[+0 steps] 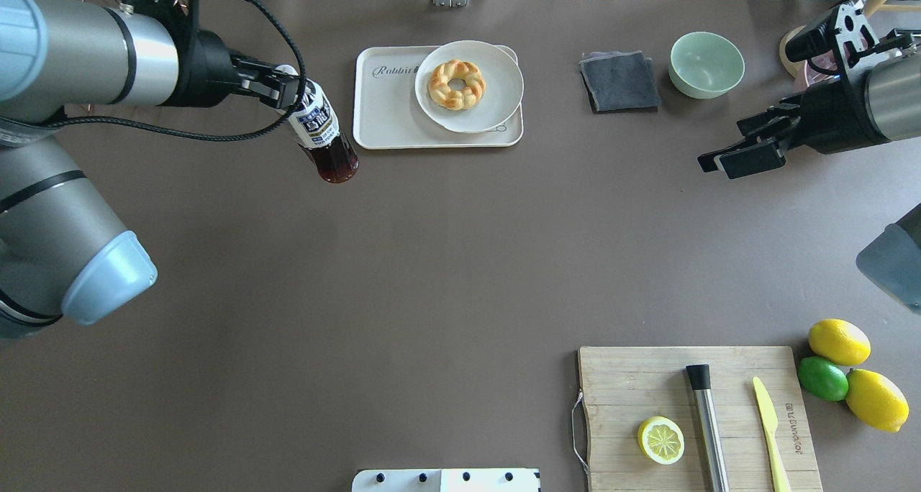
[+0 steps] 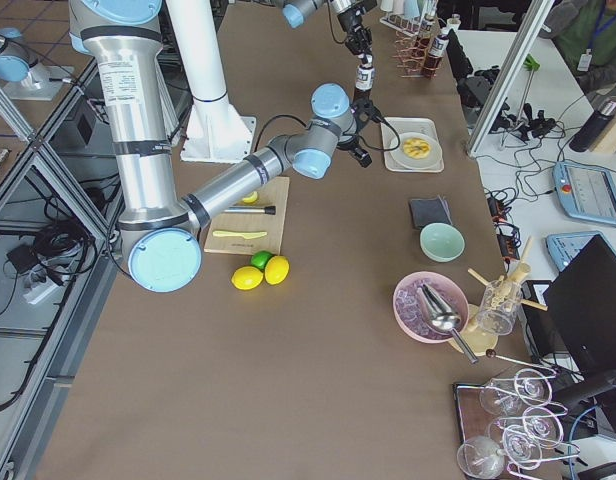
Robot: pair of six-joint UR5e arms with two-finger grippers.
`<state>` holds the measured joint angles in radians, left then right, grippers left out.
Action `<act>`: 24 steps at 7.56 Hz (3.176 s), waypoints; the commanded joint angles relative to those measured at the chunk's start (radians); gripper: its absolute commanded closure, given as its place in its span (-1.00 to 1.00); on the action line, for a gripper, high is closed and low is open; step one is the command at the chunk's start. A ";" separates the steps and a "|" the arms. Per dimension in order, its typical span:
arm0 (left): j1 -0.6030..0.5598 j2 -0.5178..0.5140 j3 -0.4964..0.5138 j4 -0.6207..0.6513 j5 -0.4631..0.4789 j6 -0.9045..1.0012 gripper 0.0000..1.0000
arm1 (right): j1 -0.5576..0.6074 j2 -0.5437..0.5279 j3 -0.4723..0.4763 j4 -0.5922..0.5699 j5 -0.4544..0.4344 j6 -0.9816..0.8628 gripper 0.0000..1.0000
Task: Place tea on tray
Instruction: 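Lift the tea bottle out of the rack and carry it toward the tray, then lower the bottle onto the table before the tray while right arm approaches, then open and withdraw the left gripper while the right gripper moves to the bottle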
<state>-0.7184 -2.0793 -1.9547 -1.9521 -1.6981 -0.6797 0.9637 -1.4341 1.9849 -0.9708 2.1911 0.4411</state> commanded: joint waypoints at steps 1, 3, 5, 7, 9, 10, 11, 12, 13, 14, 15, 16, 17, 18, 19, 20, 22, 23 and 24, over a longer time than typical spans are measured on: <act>0.169 -0.085 0.014 0.082 0.184 -0.001 1.00 | -0.080 0.037 0.000 -0.002 -0.105 -0.002 -0.98; 0.217 -0.088 0.016 0.082 0.196 -0.007 1.00 | -0.097 0.043 0.000 -0.002 -0.131 -0.002 -0.97; 0.324 -0.096 0.023 0.084 0.340 -0.011 1.00 | -0.100 0.044 0.000 -0.002 -0.134 -0.002 -0.98; 0.345 -0.099 0.034 0.084 0.372 -0.014 1.00 | -0.100 0.046 0.000 -0.002 -0.132 -0.002 -0.97; 0.352 -0.099 0.037 0.084 0.382 -0.012 1.00 | -0.102 0.046 0.000 -0.002 -0.132 -0.001 -0.97; 0.352 -0.097 0.036 0.084 0.382 -0.011 1.00 | -0.102 0.046 0.000 0.000 -0.132 0.002 -0.97; 0.352 -0.097 0.036 0.084 0.382 -0.005 0.59 | -0.102 0.046 0.000 0.000 -0.132 0.002 -0.97; 0.352 -0.096 0.036 0.084 0.382 0.000 -0.22 | -0.102 0.046 0.000 0.000 -0.132 0.004 -0.97; 0.352 -0.094 0.036 0.084 0.382 0.000 -0.57 | -0.102 0.046 0.000 0.000 -0.132 0.005 -0.97; 0.352 -0.094 0.034 0.082 0.382 -0.001 -0.66 | -0.102 0.046 0.000 0.000 -0.132 0.005 -0.97; 0.349 -0.094 0.028 0.082 0.380 -0.001 -0.80 | -0.102 0.047 0.000 0.000 -0.132 0.005 -0.97; 0.329 -0.094 0.001 0.082 0.370 -0.003 -0.93 | -0.105 0.060 -0.001 0.000 -0.132 0.007 -0.97; 0.286 -0.085 -0.034 0.082 0.320 -0.012 -0.95 | -0.108 0.087 -0.009 -0.003 -0.132 0.017 -0.97; 0.199 -0.047 -0.045 0.082 0.190 -0.099 -0.95 | -0.124 0.119 -0.014 -0.009 -0.143 0.054 -0.97; 0.071 -0.003 -0.043 0.084 -0.006 -0.145 -0.95 | -0.163 0.150 -0.017 -0.011 -0.183 0.083 -0.97; -0.102 0.057 -0.035 0.102 -0.249 -0.144 -0.95 | -0.205 0.184 -0.021 -0.012 -0.236 0.114 -0.97; -0.389 0.184 -0.033 0.162 -0.560 -0.062 -0.95 | -0.291 0.239 -0.021 -0.041 -0.354 0.142 -0.97; -0.464 0.325 -0.036 0.171 -0.564 0.170 -0.96 | -0.336 0.289 -0.018 -0.080 -0.414 0.169 -0.97; -0.540 0.437 -0.009 0.171 -0.563 0.394 -0.97 | -0.385 0.305 -0.017 -0.083 -0.474 0.177 -0.97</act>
<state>-1.1080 -1.8377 -1.9876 -1.7944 -2.2190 -0.6276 0.6603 -1.1791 1.9651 -1.0253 1.8224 0.5935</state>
